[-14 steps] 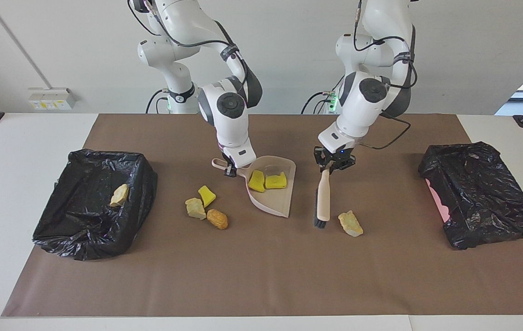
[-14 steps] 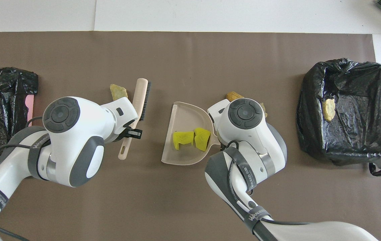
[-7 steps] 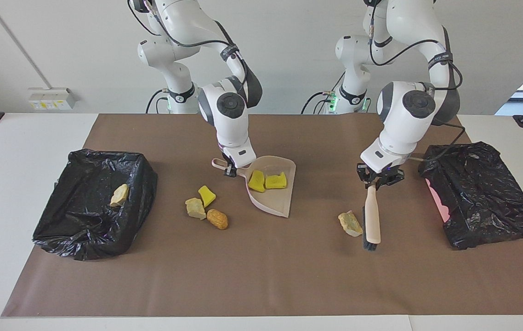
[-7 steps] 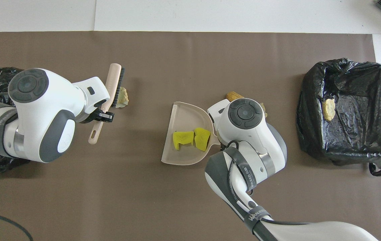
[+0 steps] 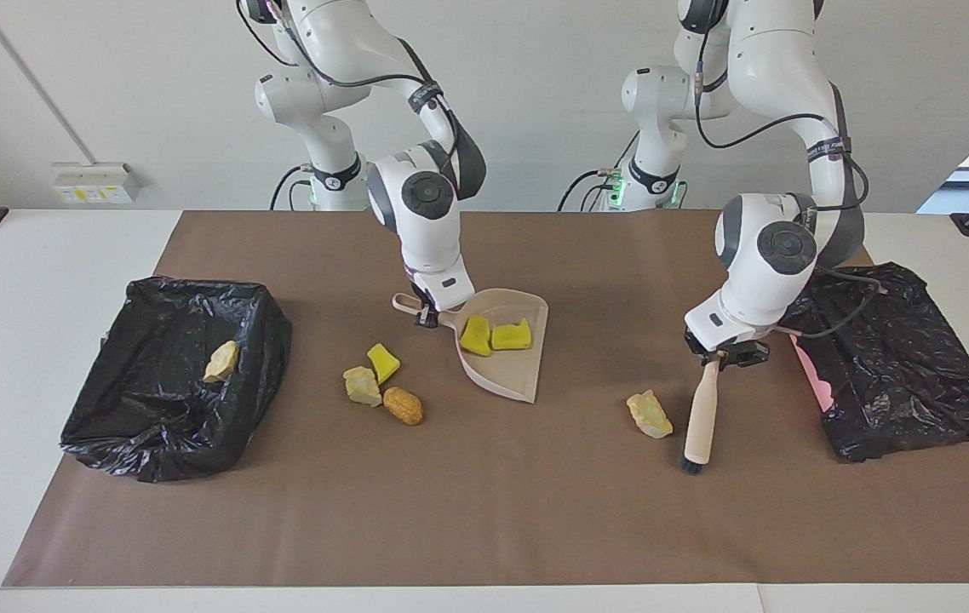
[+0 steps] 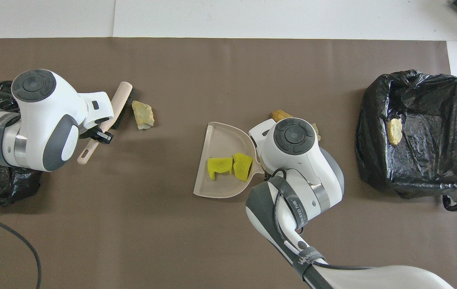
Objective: Sweep and dump trash in bin
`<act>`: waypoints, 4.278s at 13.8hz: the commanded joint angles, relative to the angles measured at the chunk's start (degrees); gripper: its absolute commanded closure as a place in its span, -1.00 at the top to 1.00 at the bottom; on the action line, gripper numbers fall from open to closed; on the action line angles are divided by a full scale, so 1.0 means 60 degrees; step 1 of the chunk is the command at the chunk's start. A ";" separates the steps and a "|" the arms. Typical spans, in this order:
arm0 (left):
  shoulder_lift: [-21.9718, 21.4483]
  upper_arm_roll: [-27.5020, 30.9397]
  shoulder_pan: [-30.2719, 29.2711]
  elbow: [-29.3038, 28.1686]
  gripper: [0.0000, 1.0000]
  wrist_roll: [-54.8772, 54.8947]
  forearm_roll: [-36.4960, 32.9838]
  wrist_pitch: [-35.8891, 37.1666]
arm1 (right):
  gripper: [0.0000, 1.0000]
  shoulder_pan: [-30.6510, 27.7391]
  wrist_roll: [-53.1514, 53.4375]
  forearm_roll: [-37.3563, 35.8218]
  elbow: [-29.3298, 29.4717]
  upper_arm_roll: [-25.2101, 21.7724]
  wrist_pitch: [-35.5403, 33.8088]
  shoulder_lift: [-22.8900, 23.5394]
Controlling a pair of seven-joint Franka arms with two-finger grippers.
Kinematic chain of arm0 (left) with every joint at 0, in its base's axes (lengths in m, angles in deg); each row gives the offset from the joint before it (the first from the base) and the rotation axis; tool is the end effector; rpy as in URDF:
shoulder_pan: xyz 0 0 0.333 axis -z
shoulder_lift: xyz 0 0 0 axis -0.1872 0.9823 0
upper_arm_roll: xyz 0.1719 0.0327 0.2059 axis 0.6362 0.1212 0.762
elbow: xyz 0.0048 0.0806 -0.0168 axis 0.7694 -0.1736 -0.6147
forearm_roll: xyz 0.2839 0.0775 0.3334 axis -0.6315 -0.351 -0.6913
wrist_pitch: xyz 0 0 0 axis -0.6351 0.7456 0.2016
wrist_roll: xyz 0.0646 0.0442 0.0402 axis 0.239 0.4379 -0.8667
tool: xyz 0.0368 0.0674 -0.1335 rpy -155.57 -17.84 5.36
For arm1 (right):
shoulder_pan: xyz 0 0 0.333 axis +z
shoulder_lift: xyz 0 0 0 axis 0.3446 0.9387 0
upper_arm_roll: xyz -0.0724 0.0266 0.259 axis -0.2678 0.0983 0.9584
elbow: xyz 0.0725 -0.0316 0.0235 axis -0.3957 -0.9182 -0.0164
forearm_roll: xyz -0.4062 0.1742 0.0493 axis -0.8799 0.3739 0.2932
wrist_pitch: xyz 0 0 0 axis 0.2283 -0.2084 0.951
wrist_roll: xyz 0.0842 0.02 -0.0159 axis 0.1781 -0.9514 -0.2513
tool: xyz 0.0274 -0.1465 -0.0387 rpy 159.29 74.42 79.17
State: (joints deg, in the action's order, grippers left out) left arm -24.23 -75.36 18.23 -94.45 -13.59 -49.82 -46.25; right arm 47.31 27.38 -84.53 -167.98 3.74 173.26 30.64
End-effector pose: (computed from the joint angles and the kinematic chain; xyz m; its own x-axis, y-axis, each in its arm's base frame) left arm 0.6258 -0.1110 0.2303 0.8639 -0.4905 -0.1143 -0.4992 -0.8639 -0.0663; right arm 0.5479 0.2877 0.2245 0.2794 0.9575 -0.0712 0.9544 -0.2851 -0.0889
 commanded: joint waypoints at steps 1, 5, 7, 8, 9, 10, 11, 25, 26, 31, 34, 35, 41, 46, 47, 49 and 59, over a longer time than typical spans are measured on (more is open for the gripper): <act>-0.0695 -0.0014 0.0719 -0.0866 -1.00 0.0581 -0.0062 0.0035 | -1.00 -0.0058 0.0270 -0.0182 -0.0108 0.0041 0.0124 -0.0074; -0.1164 -0.0014 0.1877 -0.1584 -1.00 0.0437 0.1122 -0.0038 | -1.00 -0.0058 0.0328 -0.0182 -0.0108 0.0041 0.0124 -0.0074; -0.1252 0.0001 0.2507 -0.1615 -1.00 -0.0305 0.1680 -0.0068 | -1.00 -0.0058 0.0328 -0.0182 -0.0108 0.0041 0.0124 -0.0088; -0.1281 -0.0014 0.2829 -0.1615 -1.00 -0.0919 0.1711 -0.0111 | -1.00 -0.0058 0.0328 -0.0182 -0.0108 0.0041 0.0124 -0.0088; -0.1282 -0.0014 0.3078 -0.1600 -1.00 -0.1433 0.1740 -0.0242 | -1.00 -0.0058 0.0328 -0.0182 -0.0108 0.0041 0.0124 -0.0074; -0.1267 -0.0014 0.3313 -0.1600 -1.00 -0.1844 0.1915 -0.0519 | -1.00 -0.0058 0.0328 -0.0182 -0.0108 0.0041 0.0124 -0.0074; -0.1252 0.0001 0.3504 -0.1571 -1.00 -0.2385 0.2178 -0.0841 | -1.00 -0.0058 0.0328 -0.0182 -0.0108 0.0041 0.0124 -0.0088; -0.0930 0.0118 0.3242 -0.1116 -1.00 -0.6140 0.2488 -0.1357 | -1.00 -0.0073 0.0328 -0.0182 -0.0108 0.0041 0.0154 -0.0074; -0.0944 0.0118 0.3242 -0.1116 -1.00 -0.6169 0.2488 -0.1357 | -1.00 -0.0073 0.0328 -0.0182 -0.0108 0.0041 0.0154 -0.0074; -0.1223 0.0045 0.3825 -0.1380 -1.00 -0.6243 0.2502 -0.0477 | -1.00 -0.0073 0.0328 -0.0182 -0.0108 0.0041 0.0154 -0.0074; -0.1237 0.0001 0.4338 -0.1293 -1.00 -0.6302 0.2605 -0.0522 | -1.00 -0.0073 0.0328 -0.0182 -0.0108 0.0041 0.0154 -0.0074; -0.1223 0.0001 0.4486 -0.1234 -1.00 -0.6302 0.2663 -0.0551 | -1.00 -0.0073 0.0328 -0.0182 -0.0108 0.0041 0.0154 -0.0074; -0.1179 0.0132 0.4342 -0.0999 -1.00 -0.6462 0.2605 -0.0375 | -1.00 -0.0073 0.0328 -0.0182 -0.0108 0.0041 0.0154 -0.0074; -0.1208 0.0206 0.3654 -0.0999 -1.00 -0.6463 0.1833 0.0194 | -1.00 -0.0073 0.0328 -0.0182 -0.0108 0.0041 0.0110 -0.0074; -0.1208 0.0191 0.3536 -0.1014 -1.00 -0.6463 0.1524 0.0210 | -1.00 -0.0087 0.0328 -0.0182 -0.0079 0.0041 0.0037 -0.0074; -0.1208 0.0220 0.3506 -0.0999 -1.00 -0.6550 0.1463 0.0225 | -1.00 -0.0174 0.0328 -0.0182 -0.0065 0.0027 -0.0138 -0.0248; -0.3094 0.0133 0.5611 -0.3484 -1.00 -0.9140 0.1477 -0.0019 | -1.00 -0.2558 -0.0255 -0.0372 0.0272 -0.0061 -0.3051 -0.2766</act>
State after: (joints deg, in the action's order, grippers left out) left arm -36.06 -75.32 47.29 -106.64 -64.01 -39.87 -41.85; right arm 36.75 27.66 -86.23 -166.84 2.96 158.42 17.52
